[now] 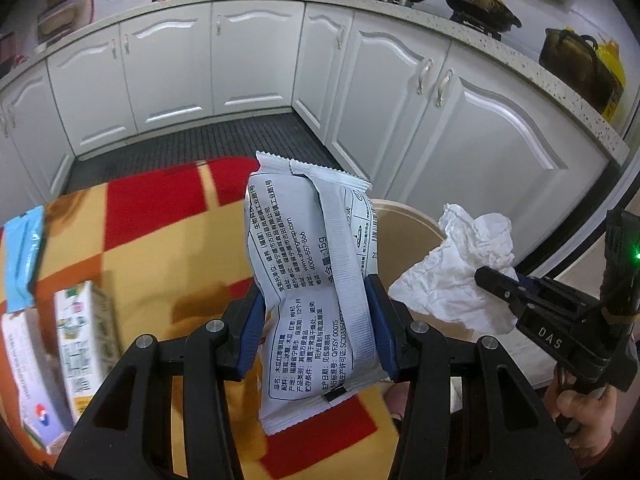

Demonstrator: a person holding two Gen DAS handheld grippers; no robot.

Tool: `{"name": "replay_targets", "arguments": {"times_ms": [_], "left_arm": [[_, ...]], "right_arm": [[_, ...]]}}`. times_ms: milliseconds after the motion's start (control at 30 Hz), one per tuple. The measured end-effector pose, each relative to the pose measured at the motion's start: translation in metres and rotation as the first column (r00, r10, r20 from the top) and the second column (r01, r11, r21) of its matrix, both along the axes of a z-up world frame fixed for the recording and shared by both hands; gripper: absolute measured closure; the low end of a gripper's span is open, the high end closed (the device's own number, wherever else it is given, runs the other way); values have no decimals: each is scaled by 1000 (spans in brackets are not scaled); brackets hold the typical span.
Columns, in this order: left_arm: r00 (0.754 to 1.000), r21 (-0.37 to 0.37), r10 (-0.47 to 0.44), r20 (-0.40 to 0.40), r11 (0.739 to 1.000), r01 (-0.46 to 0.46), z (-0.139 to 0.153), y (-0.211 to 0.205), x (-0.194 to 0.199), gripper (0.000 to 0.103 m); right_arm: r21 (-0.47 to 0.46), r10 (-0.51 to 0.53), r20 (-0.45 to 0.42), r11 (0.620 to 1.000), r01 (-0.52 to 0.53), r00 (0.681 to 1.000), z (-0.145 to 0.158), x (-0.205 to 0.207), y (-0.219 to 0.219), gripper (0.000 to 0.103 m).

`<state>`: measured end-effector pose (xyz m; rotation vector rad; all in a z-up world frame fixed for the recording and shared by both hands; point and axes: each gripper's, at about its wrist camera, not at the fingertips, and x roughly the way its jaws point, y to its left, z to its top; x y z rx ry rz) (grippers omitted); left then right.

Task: Collect trash
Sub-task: 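Carry the white tissue and printed packet over the beige bucket with both grippers, then open both grippers to drop the tissue and packet into the bucket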

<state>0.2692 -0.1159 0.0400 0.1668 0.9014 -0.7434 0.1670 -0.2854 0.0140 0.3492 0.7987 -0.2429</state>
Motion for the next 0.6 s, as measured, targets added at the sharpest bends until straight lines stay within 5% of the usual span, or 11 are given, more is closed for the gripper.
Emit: {"name": "replay_targets", "arguments": {"times_ms": [600], "left_arm": [[998, 16, -50, -48, 999, 51, -33, -56, 11, 57]], "right_arm": [[14, -77, -95, 997, 79, 992, -45, 9, -34, 88]]}}
